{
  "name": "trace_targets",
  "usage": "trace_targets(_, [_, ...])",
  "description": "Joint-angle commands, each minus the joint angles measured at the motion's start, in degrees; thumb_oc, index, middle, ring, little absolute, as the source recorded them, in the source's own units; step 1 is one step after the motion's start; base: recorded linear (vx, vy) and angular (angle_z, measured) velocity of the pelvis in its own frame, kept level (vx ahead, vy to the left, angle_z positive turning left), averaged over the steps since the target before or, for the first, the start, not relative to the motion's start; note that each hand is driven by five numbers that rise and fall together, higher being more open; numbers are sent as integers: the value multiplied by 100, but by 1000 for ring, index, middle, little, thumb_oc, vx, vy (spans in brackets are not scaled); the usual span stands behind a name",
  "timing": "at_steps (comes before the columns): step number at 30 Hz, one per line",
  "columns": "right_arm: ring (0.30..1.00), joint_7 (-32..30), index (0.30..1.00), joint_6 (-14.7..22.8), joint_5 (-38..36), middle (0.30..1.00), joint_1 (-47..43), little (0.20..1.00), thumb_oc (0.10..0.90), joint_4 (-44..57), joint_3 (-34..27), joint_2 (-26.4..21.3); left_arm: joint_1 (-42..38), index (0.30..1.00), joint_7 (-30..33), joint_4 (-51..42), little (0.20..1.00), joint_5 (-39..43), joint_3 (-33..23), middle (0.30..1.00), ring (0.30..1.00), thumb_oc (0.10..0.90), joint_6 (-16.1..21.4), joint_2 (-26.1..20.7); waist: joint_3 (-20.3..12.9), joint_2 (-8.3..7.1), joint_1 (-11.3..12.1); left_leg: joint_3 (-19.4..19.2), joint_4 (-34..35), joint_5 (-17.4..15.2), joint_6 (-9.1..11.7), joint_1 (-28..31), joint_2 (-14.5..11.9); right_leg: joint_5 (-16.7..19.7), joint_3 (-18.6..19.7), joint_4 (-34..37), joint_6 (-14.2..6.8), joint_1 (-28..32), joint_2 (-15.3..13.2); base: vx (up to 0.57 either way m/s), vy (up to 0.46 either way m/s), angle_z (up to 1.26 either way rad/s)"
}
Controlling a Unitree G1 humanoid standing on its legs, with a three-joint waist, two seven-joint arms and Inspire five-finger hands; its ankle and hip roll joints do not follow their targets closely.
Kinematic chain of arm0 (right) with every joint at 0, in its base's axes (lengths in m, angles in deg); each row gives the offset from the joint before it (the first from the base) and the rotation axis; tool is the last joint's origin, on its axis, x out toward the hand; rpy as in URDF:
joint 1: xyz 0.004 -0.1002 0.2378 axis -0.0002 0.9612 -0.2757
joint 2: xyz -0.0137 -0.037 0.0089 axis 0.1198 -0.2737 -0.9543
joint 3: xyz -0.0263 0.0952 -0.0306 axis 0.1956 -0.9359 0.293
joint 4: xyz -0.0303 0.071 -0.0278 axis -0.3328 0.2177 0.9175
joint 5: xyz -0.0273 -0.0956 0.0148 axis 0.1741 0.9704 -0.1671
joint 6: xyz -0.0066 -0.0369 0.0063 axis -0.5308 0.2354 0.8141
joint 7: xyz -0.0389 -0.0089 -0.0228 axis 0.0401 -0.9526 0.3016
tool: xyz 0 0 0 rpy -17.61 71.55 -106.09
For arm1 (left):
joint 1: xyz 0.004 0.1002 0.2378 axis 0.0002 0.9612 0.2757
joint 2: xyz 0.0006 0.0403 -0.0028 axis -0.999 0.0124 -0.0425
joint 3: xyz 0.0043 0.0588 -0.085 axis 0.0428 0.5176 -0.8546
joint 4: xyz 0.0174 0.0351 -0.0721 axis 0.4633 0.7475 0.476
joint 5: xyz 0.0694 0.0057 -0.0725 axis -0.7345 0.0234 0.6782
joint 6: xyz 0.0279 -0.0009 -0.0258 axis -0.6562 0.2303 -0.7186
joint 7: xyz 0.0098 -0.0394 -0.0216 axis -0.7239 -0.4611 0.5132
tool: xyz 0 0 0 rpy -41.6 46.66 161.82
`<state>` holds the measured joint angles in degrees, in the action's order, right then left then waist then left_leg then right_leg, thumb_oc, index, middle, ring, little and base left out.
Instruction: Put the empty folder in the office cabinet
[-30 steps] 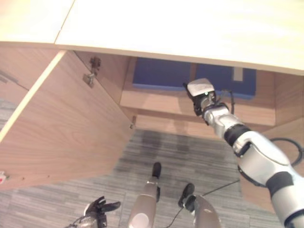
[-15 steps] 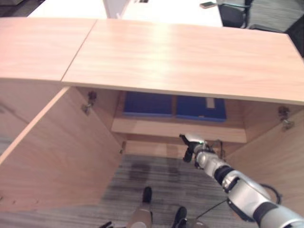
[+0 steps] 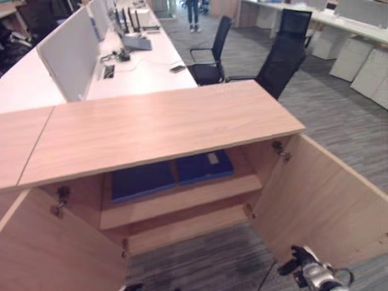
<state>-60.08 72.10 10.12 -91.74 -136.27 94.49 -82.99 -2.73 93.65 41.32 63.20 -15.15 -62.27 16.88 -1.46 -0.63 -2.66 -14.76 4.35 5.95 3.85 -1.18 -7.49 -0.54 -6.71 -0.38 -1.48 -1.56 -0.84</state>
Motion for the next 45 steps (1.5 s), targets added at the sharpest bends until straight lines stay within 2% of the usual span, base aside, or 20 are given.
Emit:
trace_targets(1, [900,-102,900,195,-478,900,-215,900,800,-261,-310,53,-15,900,220,136,900,-3,-282,900,900,800,252,90,107,-366,49,344,-261,-494,-67,-32,272,37,-107,525,-420,189,3,-18,-63,-51])
trace_targets(5, [900,-150,900,188,-631,900,-110,900,800,-509,-500,14,6,900,204,-14,900,185,-187,900,900,800,303,260,200,-428,-2,375,-902,-750,-132,-310,264,97,34,486,-375,112,18,-73,-47,-31])
trace_targets(6, [900,-174,900,230,-763,900,-134,900,800,-608,-558,6,-47,900,203,2,900,320,-135,900,900,800,344,320,354,-469,47,780,-1338,-1016,-212,-474,488,147,210,460,-358,73,33,-72,2,-46])
trace_targets(7, [900,-174,900,231,-763,900,-136,900,800,-608,-559,8,-49,900,203,3,900,320,-135,900,900,800,344,318,339,-473,40,785,-1335,-1003,-212,-496,493,150,205,458,-358,51,29,-102,41,-78])
trace_targets(8, [900,-183,900,250,-903,900,-109,900,800,-695,-693,-17,-87,900,222,55,900,429,-103,900,900,800,387,407,371,-459,61,1236,-1473,-1247,-290,-509,864,189,353,456,-363,39,76,-34,63,-68])
trace_targets(10, [900,-181,900,243,-974,900,-59,900,800,-741,-831,-64,-74,900,194,51,900,501,-65,900,900,800,404,489,355,-388,54,1438,-1368,-1360,-384,-414,1068,205,489,435,-351,28,153,-5,96,-63])
trace_targets(15, [900,-179,900,250,-1213,900,86,900,800,-927,-1298,-147,60,900,208,202,900,329,-69,900,900,800,389,498,146,-163,-85,1332,-406,-1057,-438,51,1092,259,595,418,-473,-52,129,28,139,-40])
trace_targets(16, [900,-179,900,249,-1213,900,89,900,800,-925,-1299,-148,61,900,208,202,900,328,-68,900,900,800,389,499,149,-162,-81,1328,-385,-1048,-438,67,1091,258,599,417,-473,-48,130,6,142,-15])
trace_targets(18, [900,-177,900,240,-1321,900,77,900,800,-1066,-1521,-231,112,900,214,246,900,333,-133,900,900,800,399,449,136,-34,-102,1372,43,-829,-437,195,1139,255,656,339,-515,-154,69,-15,136,-25])
trace_targets(24, [900,-159,900,251,-1448,900,-91,900,800,-1097,-1875,-567,262,900,178,379,900,327,-367,900,900,800,394,258,401,167,-163,1076,65,-793,-461,66,1111,88,492,-666,-685,-812,-170,-96,114,-33])
trace_targets(26, [900,-213,900,285,-1562,900,-226,900,800,-1011,-2031,-740,301,900,180,390,900,378,-525,900,900,800,374,174,481,223,-75,932,65,-762,-462,12,998,25,188,-882,-692,-931,-429,-108,-8,-72])
trace_targets(27, [900,-213,900,284,-1563,900,-227,900,800,-1011,-2031,-743,299,900,180,390,900,378,-525,900,900,800,373,176,486,224,-79,936,65,-763,-462,17,1001,13,185,-897,-693,-931,-433,-48,-19,-70])
trace_targets(28, [900,-240,900,313,-1668,900,-215,900,800,-947,-2208,-881,307,900,188,426,900,416,-601,900,900,800,366,128,513,273,-85,935,65,-753,-459,23,927,-63,149,-1129,-636,-895,-626,-19,-4,-53])
trace_targets(29, [900,-239,900,313,-1668,900,-214,900,800,-946,-2210,-882,306,900,188,427,900,417,-599,900,900,800,366,130,520,271,-86,937,65,-754,-460,30,932,-74,148,-1145,-637,-895,-632,-4,-30,-23])
trace_targets(31, [900,-271,900,364,-1772,900,-298,900,800,-882,-2465,-1262,302,900,185,422,900,393,-606,900,900,800,397,83,486,199,-79,916,65,-824,-444,112,950,-16,190,-939,-699,-593,-861,44,-55,5])
trace_targets(33, [900,-309,900,398,-1833,900,-441,900,800,-818,-2554,-1478,333,900,174,478,900,424,-663,900,900,800,394,58,343,46,-16,881,65,-852,-429,102,1033,116,181,-439,-768,-388,-872,76,-68,1])
trace_targets(34, [900,-309,900,398,-1833,900,-443,900,800,-819,-2553,-1478,334,900,173,479,900,424,-663,900,900,800,394,57,344,46,-15,879,65,-854,-430,107,1033,130,181,-410,-770,-371,-870,78,-93,-3])
trace_targets(35, [900,-339,900,431,-1868,900,-605,900,800,-783,-2548,-1643,393,900,171,476,900,490,-762,900,900,800,382,42,240,3,47,818,65,-859,-417,120,1024,198,140,-74,-843,-288,-813,82,-97,-11])
trace_targets(38, [900,-334,900,507,-1981,900,-888,900,800,-497,-2418,-1922,436,900,149,464,900,584,-810,900,900,800,384,83,134,-61,83,828,65,-887,-374,227,939,264,186,262,-802,-47,-635,103,-110,-17])
trace_targets(45, [900,-272,900,663,-1981,900,-1343,900,800,244,-2021,-2245,442,900,121,391,900,661,-731,900,900,800,384,145,112,-85,75,906,65,-876,-300,304,834,196,196,341,-721,97,-508,38,-63,0])
